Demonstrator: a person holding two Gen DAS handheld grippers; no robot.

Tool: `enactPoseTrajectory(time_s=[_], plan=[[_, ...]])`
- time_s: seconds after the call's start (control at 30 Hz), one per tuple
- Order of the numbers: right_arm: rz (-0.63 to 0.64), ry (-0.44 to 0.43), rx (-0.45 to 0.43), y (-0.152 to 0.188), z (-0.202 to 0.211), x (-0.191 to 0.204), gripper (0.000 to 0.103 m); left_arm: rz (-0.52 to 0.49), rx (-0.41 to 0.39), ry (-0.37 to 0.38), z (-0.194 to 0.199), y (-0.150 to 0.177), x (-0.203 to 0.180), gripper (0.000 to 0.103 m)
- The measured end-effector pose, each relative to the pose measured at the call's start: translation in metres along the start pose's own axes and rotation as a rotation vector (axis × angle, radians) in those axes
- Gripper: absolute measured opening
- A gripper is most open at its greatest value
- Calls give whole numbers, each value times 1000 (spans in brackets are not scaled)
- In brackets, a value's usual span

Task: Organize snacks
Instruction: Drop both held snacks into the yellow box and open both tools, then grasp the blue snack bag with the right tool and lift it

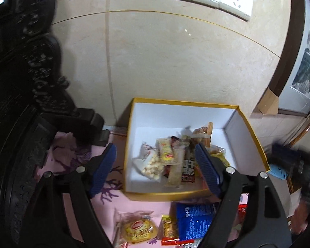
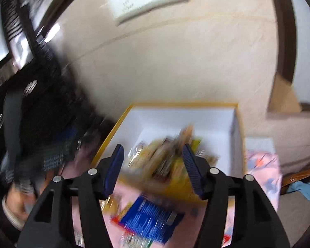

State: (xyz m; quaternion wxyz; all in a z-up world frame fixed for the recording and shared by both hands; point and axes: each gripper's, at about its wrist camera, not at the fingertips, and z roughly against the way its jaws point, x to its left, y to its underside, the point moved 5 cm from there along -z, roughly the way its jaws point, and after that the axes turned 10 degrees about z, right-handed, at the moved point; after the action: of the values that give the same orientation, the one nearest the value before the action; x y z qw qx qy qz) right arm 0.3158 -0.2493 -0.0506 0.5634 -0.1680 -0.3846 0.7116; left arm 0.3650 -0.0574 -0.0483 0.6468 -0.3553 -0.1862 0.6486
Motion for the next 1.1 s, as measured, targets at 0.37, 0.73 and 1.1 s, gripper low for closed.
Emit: enactPoseTrajectory(time_s=[0.37, 0.73, 1.1], plan=[[243, -66, 305, 131, -52, 57, 60, 122, 39, -58, 20, 39, 54, 81], [344, -45, 415, 160, -89, 53, 60, 162, 101, -102, 16, 72, 80, 81], [479, 22, 415, 161, -104, 67, 62, 136, 127, -92, 16, 85, 80, 81]])
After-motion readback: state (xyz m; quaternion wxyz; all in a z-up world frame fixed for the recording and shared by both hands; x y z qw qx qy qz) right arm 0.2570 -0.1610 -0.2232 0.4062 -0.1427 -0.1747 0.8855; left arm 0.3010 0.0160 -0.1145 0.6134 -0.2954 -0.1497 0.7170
